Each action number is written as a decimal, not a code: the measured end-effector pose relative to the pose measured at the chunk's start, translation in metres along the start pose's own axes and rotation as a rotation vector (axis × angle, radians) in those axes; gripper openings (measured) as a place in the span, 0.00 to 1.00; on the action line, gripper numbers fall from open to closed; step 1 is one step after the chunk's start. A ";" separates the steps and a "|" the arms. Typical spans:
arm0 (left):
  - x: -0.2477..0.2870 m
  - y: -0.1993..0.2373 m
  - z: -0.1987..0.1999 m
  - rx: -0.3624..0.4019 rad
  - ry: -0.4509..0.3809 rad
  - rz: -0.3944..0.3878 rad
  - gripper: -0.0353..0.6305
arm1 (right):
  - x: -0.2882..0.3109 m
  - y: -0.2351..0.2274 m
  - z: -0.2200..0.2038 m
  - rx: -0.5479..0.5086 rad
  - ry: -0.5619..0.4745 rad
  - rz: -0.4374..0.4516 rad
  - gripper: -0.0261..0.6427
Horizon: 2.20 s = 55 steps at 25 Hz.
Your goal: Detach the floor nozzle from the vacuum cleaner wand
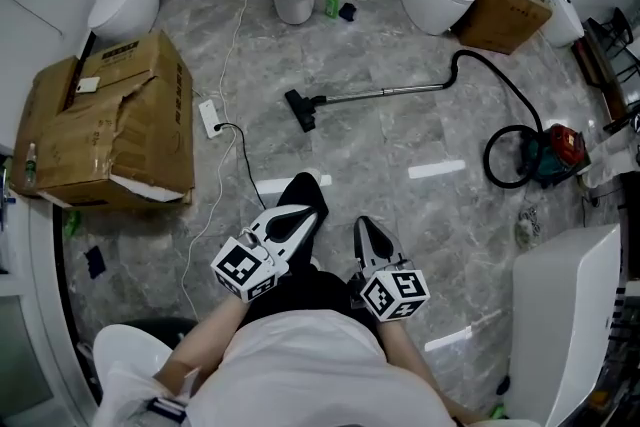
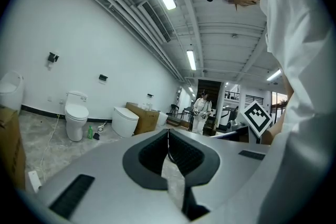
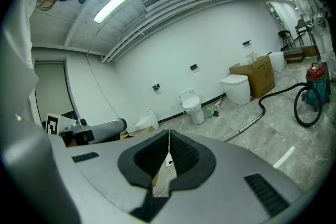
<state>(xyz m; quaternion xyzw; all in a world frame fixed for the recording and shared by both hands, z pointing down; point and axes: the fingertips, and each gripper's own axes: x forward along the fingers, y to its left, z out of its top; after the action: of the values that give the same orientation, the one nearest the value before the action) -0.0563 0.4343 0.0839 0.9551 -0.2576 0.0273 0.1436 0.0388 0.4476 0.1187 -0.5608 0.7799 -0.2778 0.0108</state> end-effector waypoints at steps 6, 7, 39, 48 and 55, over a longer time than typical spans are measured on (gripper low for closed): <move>0.032 0.026 0.005 -0.001 -0.006 -0.023 0.07 | 0.021 -0.036 0.015 0.020 -0.024 -0.063 0.06; 0.039 0.030 0.006 -0.001 -0.003 -0.027 0.07 | 0.026 -0.042 0.020 0.020 -0.026 -0.070 0.06; 0.235 0.288 0.090 -0.056 0.050 -0.049 0.07 | 0.305 -0.151 0.169 0.018 0.004 -0.097 0.06; 0.270 0.340 0.108 -0.009 0.009 -0.060 0.07 | 0.361 -0.167 0.199 -0.051 0.007 -0.046 0.06; 0.282 0.362 0.117 -0.016 -0.008 -0.020 0.07 | 0.381 -0.175 0.219 -0.129 0.054 0.089 0.06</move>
<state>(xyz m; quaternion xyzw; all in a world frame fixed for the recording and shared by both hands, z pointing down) 0.0038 -0.0352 0.1016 0.9566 -0.2486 0.0197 0.1506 0.1219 -0.0181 0.1238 -0.5175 0.8203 -0.2410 -0.0341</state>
